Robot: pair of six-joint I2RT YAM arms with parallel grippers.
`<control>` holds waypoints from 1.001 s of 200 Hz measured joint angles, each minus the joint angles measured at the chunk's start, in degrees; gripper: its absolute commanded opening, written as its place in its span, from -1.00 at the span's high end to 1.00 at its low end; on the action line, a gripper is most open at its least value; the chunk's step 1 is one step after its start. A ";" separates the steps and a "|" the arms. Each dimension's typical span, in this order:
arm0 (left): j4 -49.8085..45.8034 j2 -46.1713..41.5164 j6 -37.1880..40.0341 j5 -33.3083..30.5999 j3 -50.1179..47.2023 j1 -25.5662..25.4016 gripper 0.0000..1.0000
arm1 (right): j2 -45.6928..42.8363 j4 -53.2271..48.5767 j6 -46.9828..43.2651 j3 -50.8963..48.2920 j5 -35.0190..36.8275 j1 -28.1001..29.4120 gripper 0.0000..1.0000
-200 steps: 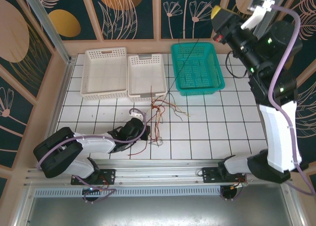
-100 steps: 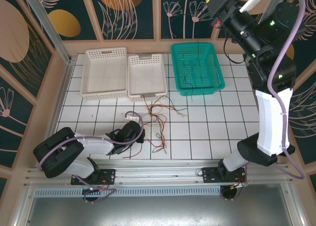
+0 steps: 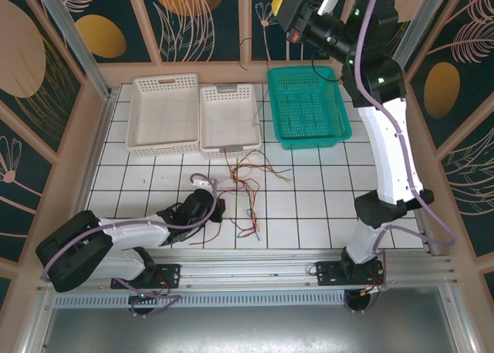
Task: Untangle the cables
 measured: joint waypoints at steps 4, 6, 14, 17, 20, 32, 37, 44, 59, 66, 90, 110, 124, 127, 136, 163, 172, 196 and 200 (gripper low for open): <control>0.02 -0.11 0.00 0.02 -0.20 0.00 1.00 | 0.37 0.26 0.02 0.09 -0.26 -0.02 1.00; 0.02 -0.13 0.00 0.04 -0.31 0.00 1.00 | 0.55 0.44 0.04 0.15 -0.35 -0.02 1.00; 0.00 -0.28 -0.02 0.04 -0.76 0.00 1.00 | 1.18 0.90 0.20 0.20 -0.74 -0.07 1.00; 0.02 -0.35 -0.02 0.07 -0.92 0.00 1.00 | 1.49 1.07 0.22 0.20 -0.96 -0.07 1.00; 0.02 -0.42 -0.02 0.11 -1.09 0.00 1.00 | 1.68 1.22 0.24 0.20 -1.14 -0.07 1.00; 0.00 -0.85 -0.07 0.24 -1.77 0.00 1.00 | 2.62 1.60 0.28 0.13 -1.84 -0.07 1.00; 0.02 -1.11 -0.09 0.24 -2.01 0.00 1.00 | 2.97 1.77 0.26 -0.07 -1.95 -0.04 1.00; 0.00 -1.46 -0.24 0.26 -2.25 0.00 1.00 | 3.21 2.16 0.24 -0.68 -2.12 -0.04 1.00; 0.00 -2.45 -0.50 0.26 -2.56 0.00 1.00 | 3.30 3.72 0.20 -3.85 -2.29 -0.04 1.00; 0.00 -2.99 -0.68 0.24 -2.67 0.00 1.00 | 3.30 4.44 0.17 -5.42 -2.32 -0.04 1.00; -0.09 -5.53 -0.92 0.20 -2.78 0.00 1.00 | 3.74 6.60 -0.04 -11.96 -2.36 -0.04 1.00; -0.26 -7.91 -0.92 0.11 -2.78 0.00 1.00 | 4.96 8.07 -0.24 -15.74 -2.38 0.00 1.00; -0.52 -9.64 -0.92 -0.20 -2.78 0.00 1.00 | 6.14 8.74 -0.26 -17.79 -2.38 0.11 1.00; -0.59 -9.97 -0.92 -0.24 -2.78 0.00 1.00 | 6.40 8.81 -0.26 -18.10 -2.36 0.13 1.00; -0.74 -10.84 -0.92 -0.33 -2.78 0.00 1.00 | 7.28 8.98 -0.46 -19.06 -2.36 0.33 1.00; -1.29 -12.96 -0.92 -0.92 -2.75 0.00 1.00 | 9.35 9.20 -1.84 -21.88 -1.92 1.84 1.00; -1.46 -13.44 -0.94 -1.29 -2.73 0.00 1.00 | 9.97 9.44 -2.23 -23.17 -1.68 2.64 1.00; -1.90 -14.14 -1.11 -1.75 -2.19 0.00 1.00 | 11.26 10.29 -3.17 -27.39 -1.11 4.52 1.00; -2.01 -14.16 -1.11 -1.75 -1.99 0.00 1.00 | 11.52 10.47 -3.23 -28.04 -0.83 4.83 1.00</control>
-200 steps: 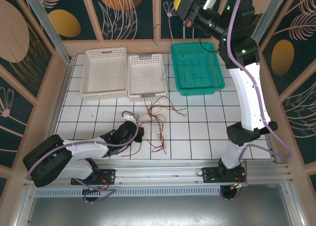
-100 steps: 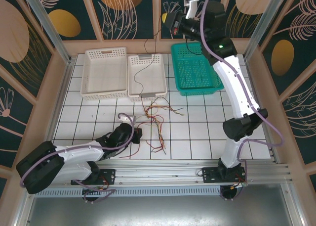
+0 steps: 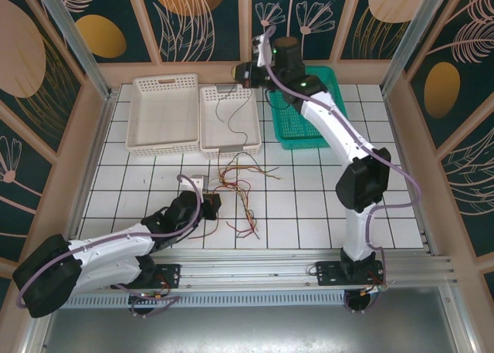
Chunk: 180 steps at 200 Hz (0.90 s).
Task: Untangle the cables
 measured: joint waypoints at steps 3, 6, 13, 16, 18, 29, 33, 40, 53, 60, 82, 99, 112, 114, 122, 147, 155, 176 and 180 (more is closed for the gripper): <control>0.00 0.00 -0.02 0.00 0.13 0.00 1.00 | 0.22 0.07 -0.02 -0.44 0.26 0.17 1.00; 0.00 0.00 -0.02 0.00 0.28 0.00 1.00 | 0.44 0.11 -0.04 -0.90 0.44 0.35 1.00; -0.02 -0.04 -0.02 0.00 0.66 0.00 1.00 | 0.90 0.15 -0.04 -2.01 0.92 0.74 1.00; -0.02 -0.09 -0.02 0.00 0.81 0.00 1.00 | 1.09 0.13 -0.02 -2.43 1.11 0.85 1.00; -0.02 -0.09 -0.02 0.00 0.94 0.00 1.00 | 1.22 0.15 -0.02 -2.64 1.20 0.90 1.00; -0.02 -0.22 0.00 -0.02 1.49 0.00 1.00 | 1.97 0.37 0.00 -4.31 2.12 1.27 1.00; -0.04 -0.33 -0.02 -0.02 1.64 0.00 1.00 | 2.23 0.50 0.00 -4.83 2.25 1.29 1.00; -0.04 -0.52 -0.02 -0.04 1.88 0.00 1.00 | 2.78 0.52 0.02 -5.68 2.62 1.36 1.00; -0.07 -0.98 0.00 -0.11 2.16 0.00 1.00 | 4.20 0.57 0.09 -6.40 3.43 1.36 1.00; -0.11 -1.16 0.00 -0.17 2.32 0.00 1.00 | 5.18 0.57 0.15 -6.45 3.80 1.36 1.00; -0.57 -1.57 0.00 -0.20 2.80 0.00 1.00 | 7.96 0.00 0.24 -6.43 5.22 1.36 1.00; -1.01 -1.97 0.00 -0.24 2.91 0.00 1.00 | 9.84 -1.46 0.22 -6.21 6.19 1.36 1.00; -1.36 -2.10 0.00 -0.42 2.91 0.00 1.00 | 11.23 -2.93 0.17 -5.29 7.15 1.42 1.00; -1.40 -2.12 0.00 -0.42 2.91 0.00 1.00 | 11.37 -3.06 0.20 -5.18 7.26 1.44 1.00; -1.51 -2.14 0.00 -0.44 2.91 0.00 1.00 | 12.04 -3.85 0.15 -4.68 8.04 1.51 1.00; -1.66 -2.43 0.00 -0.44 2.91 0.00 1.00 | 13.25 -6.95 -0.33 -2.75 10.78 2.27 0.95; -1.73 -2.45 0.00 -0.44 2.93 0.00 1.00 | 13.35 -7.98 -0.74 -1.92 11.80 2.69 0.90; -1.79 -2.45 0.00 -0.44 3.06 0.00 1.00 | 13.44 -10.01 -2.08 0.39 13.97 4.11 0.62; -1.79 -2.45 0.00 -0.44 3.08 0.00 1.00 | 13.44 -10.34 -2.27 0.87 14.23 4.39 0.58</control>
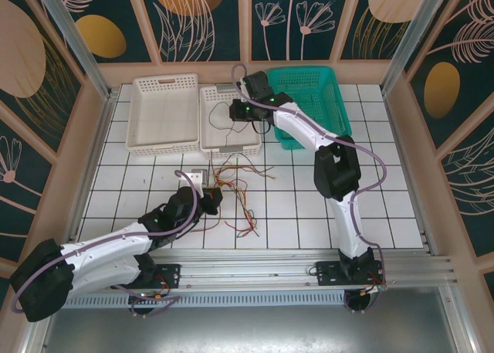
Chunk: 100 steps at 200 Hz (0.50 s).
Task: Untangle the cables
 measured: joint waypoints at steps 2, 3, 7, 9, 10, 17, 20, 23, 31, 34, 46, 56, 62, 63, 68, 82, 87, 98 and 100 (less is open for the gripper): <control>0.00 0.00 0.00 0.00 0.02 0.00 1.00 | 0.00 -0.09 -0.33 0.17 0.09 0.07 0.56; 0.00 0.00 0.00 0.00 0.02 0.00 1.00 | 0.00 -0.15 -0.20 0.31 0.17 0.15 0.55; 0.00 0.00 0.00 0.00 0.04 0.00 1.00 | 0.00 -0.35 -0.52 0.68 0.42 0.37 0.52; 0.00 0.00 0.00 0.00 0.04 0.00 1.00 | 0.00 -0.46 -0.70 0.81 0.52 0.48 0.49; 0.00 0.00 0.00 0.00 0.07 0.00 1.00 | 0.00 -0.50 -0.59 0.92 0.63 0.55 0.49; -0.02 0.00 0.00 0.00 0.13 0.00 1.00 | -0.02 -0.68 -0.92 1.27 0.98 0.87 0.43; -0.07 0.00 0.00 0.00 0.17 0.00 1.00 | -0.02 -0.72 -0.90 1.40 1.14 1.03 0.40; -0.11 0.00 0.00 0.00 0.22 0.00 1.00 | -0.02 -0.72 -1.18 1.42 1.18 1.11 0.37; -0.20 0.02 0.00 0.00 0.39 0.00 1.00 | -0.02 -0.94 -1.14 1.57 1.38 1.36 0.28; -0.20 0.02 0.00 0.00 0.46 0.00 1.00 | -0.02 -1.05 -1.27 1.57 1.40 1.42 0.26; -0.22 0.02 0.00 0.00 0.68 0.00 1.00 | -0.02 -1.60 -1.38 1.57 1.53 1.46 0.21; -0.20 0.02 0.00 0.00 0.79 0.00 1.00 | -0.07 -2.10 -1.79 1.57 1.51 1.44 0.16; -0.22 0.02 0.00 0.00 0.79 0.00 1.00 | -0.15 -2.38 -1.88 1.57 1.49 1.44 0.13; -0.20 0.02 0.00 0.00 0.79 0.00 1.00 | -0.15 -2.47 -1.86 1.57 1.51 1.44 0.13; -0.26 0.02 0.00 0.00 0.79 0.00 1.00 | -0.28 -2.67 -1.90 1.57 1.46 1.42 0.11; -0.37 0.02 0.00 0.00 0.79 0.00 1.00 | -1.22 -2.86 -2.08 1.14 1.36 1.40 0.09; -0.37 0.02 0.00 0.00 0.81 0.00 1.00 | -1.81 -3.06 -2.08 0.90 1.27 1.40 0.09; -0.42 0.07 0.02 0.00 0.96 0.00 1.00 | -3.43 -3.13 -2.05 0.09 1.14 1.40 0.08; -0.46 0.09 0.02 0.02 1.03 0.00 1.00 | -3.93 -3.02 -2.05 -0.22 1.05 1.40 0.08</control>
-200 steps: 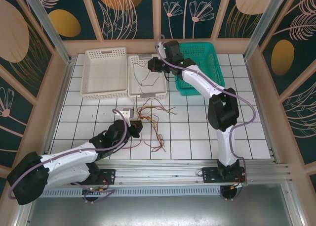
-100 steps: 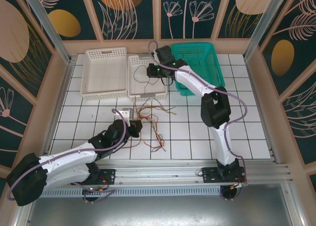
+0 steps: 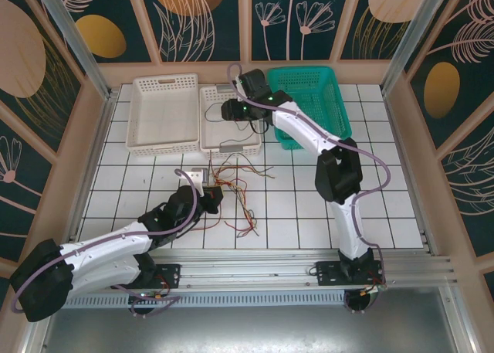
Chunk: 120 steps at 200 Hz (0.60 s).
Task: Untangle the cables
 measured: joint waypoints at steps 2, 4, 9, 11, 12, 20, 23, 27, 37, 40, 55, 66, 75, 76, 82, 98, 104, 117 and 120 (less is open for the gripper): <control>-0.04 0.04 0.00 -0.02 0.09 0.00 1.00 | -0.39 0.11 0.02 -0.35 -0.11 0.00 0.07; -0.11 0.04 0.00 -0.02 0.11 0.00 1.00 | -0.74 0.13 0.02 -0.52 -0.20 0.00 0.07; -0.22 0.09 0.00 -0.02 0.31 0.00 1.00 | -2.21 0.66 0.02 -1.86 -0.44 0.00 0.06; -0.24 0.09 0.00 -0.02 0.37 0.00 1.00 | -2.93 0.87 0.02 -2.49 -0.59 0.00 0.05; -0.28 0.09 0.00 -0.02 0.44 0.00 1.00 | -3.21 0.94 0.07 -2.75 -0.63 0.00 0.05; -0.31 0.09 0.00 -0.02 0.68 0.00 1.00 | -6.86 2.34 0.09 -6.62 -1.33 0.04 0.05; -0.31 0.09 0.00 -0.02 0.74 0.00 1.00 | -8.13 2.73 0.09 -8.07 -1.62 0.07 0.05; -0.31 0.09 0.00 -0.02 0.85 0.00 1.00 | -9.97 3.41 0.11 -10.03 -1.92 0.11 0.05; -0.31 0.09 0.00 -0.02 1.01 0.00 1.00 | -15.41 5.14 0.31 -15.85 -3.17 0.31 0.05; -0.31 0.09 0.00 -0.02 1.03 0.00 1.00 | -16.96 5.97 0.46 -17.55 -3.52 0.37 0.05; -0.31 0.09 0.00 -0.02 1.09 0.00 1.00 | -24.94 9.97 1.11 -26.69 -6.05 0.92 0.03; -0.31 0.09 0.00 -0.02 1.16 0.00 1.00 | -30.18 12.96 1.40 -33.18 -8.20 1.46 0.02; -0.31 0.22 0.02 -0.02 1.36 0.00 1.00 | -34.03 15.23 1.40 -38.49 -10.01 2.08 0.02; -0.33 0.26 0.02 -0.02 1.40 0.00 1.00 | -34.29 15.41 1.38 -38.91 -10.14 2.12 0.02; -0.33 0.48 0.02 -0.02 1.60 0.00 1.00 | -36.54 16.50 1.36 -42.21 -11.06 2.69 0.02; -0.33 1.09 0.02 -0.04 2.14 0.00 1.00 | -40.63 18.62 1.38 -49.44 -12.31 4.57 0.01; -0.35 1.29 0.00 -0.09 2.38 0.00 1.00 | -42.03 19.56 1.42 -52.41 -12.63 5.49 0.01; -0.35 1.51 -0.02 -0.55 2.84 0.00 1.00 | -44.37 21.27 1.79 -58.27 -12.98 7.50 0.01; -0.35 1.51 -0.04 -0.66 2.95 0.00 1.00 | -44.81 21.51 1.81 -59.45 -12.94 8.02 0.01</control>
